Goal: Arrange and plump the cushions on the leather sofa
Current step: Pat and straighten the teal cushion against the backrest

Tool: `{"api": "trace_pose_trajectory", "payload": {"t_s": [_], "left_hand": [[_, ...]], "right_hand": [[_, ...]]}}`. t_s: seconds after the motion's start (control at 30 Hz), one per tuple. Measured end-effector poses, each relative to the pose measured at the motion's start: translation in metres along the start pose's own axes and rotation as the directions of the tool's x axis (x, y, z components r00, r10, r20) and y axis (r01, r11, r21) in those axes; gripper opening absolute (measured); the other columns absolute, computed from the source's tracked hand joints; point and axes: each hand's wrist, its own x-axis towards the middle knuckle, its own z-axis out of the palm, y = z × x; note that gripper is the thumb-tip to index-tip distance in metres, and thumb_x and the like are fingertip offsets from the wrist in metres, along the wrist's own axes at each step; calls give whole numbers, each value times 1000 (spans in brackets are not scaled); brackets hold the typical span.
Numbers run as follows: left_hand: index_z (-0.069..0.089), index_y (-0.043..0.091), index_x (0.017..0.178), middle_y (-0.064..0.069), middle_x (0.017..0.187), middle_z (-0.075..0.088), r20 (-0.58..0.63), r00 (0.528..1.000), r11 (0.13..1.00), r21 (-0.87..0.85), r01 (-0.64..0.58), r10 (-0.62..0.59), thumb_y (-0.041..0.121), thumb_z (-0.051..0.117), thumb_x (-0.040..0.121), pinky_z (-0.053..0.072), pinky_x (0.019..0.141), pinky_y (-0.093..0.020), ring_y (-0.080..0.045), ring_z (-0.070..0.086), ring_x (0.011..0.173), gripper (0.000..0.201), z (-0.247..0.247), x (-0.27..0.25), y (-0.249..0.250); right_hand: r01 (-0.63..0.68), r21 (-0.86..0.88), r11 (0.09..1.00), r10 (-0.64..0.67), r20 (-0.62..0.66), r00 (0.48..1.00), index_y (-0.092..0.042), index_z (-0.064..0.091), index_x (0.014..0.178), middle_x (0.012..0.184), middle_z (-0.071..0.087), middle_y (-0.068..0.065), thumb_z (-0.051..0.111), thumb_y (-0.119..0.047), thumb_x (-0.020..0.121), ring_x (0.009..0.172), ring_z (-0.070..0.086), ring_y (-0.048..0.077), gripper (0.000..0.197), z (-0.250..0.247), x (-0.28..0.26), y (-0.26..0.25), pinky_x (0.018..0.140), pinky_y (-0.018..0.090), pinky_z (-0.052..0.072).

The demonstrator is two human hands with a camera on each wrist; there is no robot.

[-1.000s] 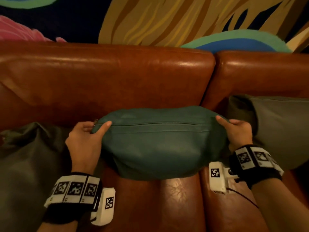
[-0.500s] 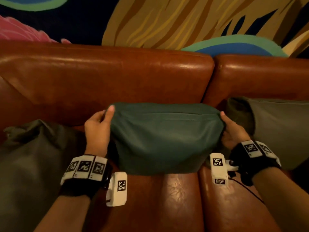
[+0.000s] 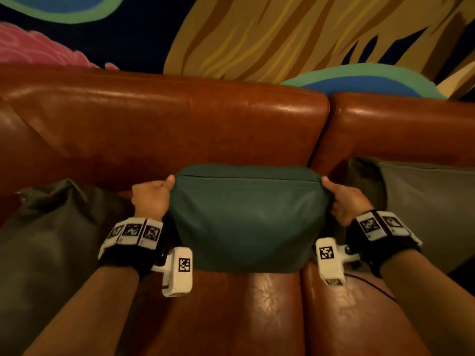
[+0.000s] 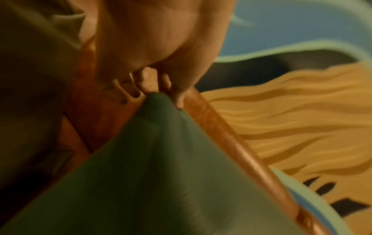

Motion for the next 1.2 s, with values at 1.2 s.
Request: {"api": "trace_pose_trajectory", "payload": {"t_s": [1.2], "left_hand": [[75,14,87,-6,84,76,-33,982,958,-230,173,-185,60,87,47,57,84,-45,-26,72,83,62,45,-5,-5]], "right_hand": [[-55,110,992,52,31,998,-5,65,87,94,70,17,84,-18,75,84,69,28,26,14,32,5,70,33,57]]}}
